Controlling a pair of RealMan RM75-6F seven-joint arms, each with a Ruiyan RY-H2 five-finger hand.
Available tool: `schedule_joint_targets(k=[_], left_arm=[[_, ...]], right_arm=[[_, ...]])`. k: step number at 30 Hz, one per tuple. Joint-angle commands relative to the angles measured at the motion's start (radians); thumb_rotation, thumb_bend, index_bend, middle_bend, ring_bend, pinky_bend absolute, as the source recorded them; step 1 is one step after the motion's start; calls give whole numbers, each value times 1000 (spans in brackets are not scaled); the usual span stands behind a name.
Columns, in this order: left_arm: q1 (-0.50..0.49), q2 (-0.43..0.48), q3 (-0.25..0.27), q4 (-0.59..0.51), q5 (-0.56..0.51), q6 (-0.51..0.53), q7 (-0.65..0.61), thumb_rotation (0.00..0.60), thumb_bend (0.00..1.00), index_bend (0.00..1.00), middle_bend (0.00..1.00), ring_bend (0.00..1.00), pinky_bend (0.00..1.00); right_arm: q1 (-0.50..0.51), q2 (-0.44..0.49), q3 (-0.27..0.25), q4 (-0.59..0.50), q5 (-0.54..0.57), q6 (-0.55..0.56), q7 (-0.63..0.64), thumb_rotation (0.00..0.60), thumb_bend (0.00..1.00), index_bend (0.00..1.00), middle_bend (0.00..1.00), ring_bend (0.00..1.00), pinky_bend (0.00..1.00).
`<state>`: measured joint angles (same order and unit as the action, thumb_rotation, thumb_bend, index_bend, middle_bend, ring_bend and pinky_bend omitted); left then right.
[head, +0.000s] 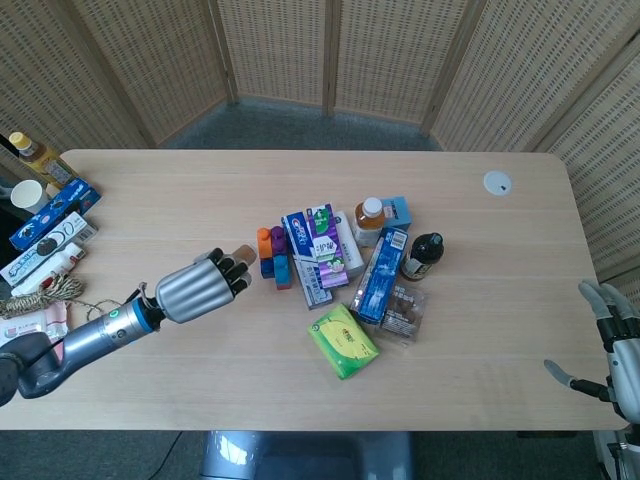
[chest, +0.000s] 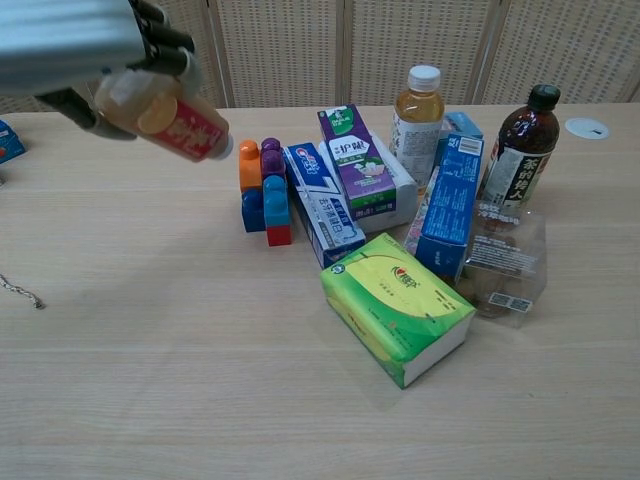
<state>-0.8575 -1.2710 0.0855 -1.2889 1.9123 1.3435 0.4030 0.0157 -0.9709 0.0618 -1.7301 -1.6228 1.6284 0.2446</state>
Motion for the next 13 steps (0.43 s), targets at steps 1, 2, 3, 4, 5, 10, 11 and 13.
schedule_joint_targets(k=[1,2,3,4,5,10,11,13], left_arm=[[7,107,-50,-125,-8,33,44,600,165,727,565,550,726],[8,133,-60,-156,-8,37,52,600,165,728,564,550,726],[9,152,-67,-178,-7,39,57,600,165,728,564,550,726],[10,170,-74,-199,-6,40,61,600,166,727,564,550,725],[12,193,-84,-224,-6,44,70,600,166,727,564,551,725],[25,266,-121,-310,-6,57,84,600,166,727,563,551,725],[28,281,-127,-323,-5,58,88,600,166,727,563,551,726],[34,299,-137,-339,-4,58,92,600,166,727,563,551,726]], right_arm=[[-1,1,-1,-2,-2,2,0,600,0,0,0,0,0],[-1,2,-1,-4,-4,4,0,600,0,0,0,0,0],[-2,2,-1,-5,-6,5,0,600,0,0,0,0,0],[-2,3,-2,-6,-7,7,0,600,0,0,0,0,0],[-3,3,-2,-7,-9,9,-1,600,0,0,0,0,0],[-6,5,-3,-10,-13,15,-1,600,0,0,0,0,0],[-6,5,-3,-11,-14,16,-2,600,0,0,0,0,0],[-6,6,-4,-11,-15,17,-2,600,0,0,0,0,0]])
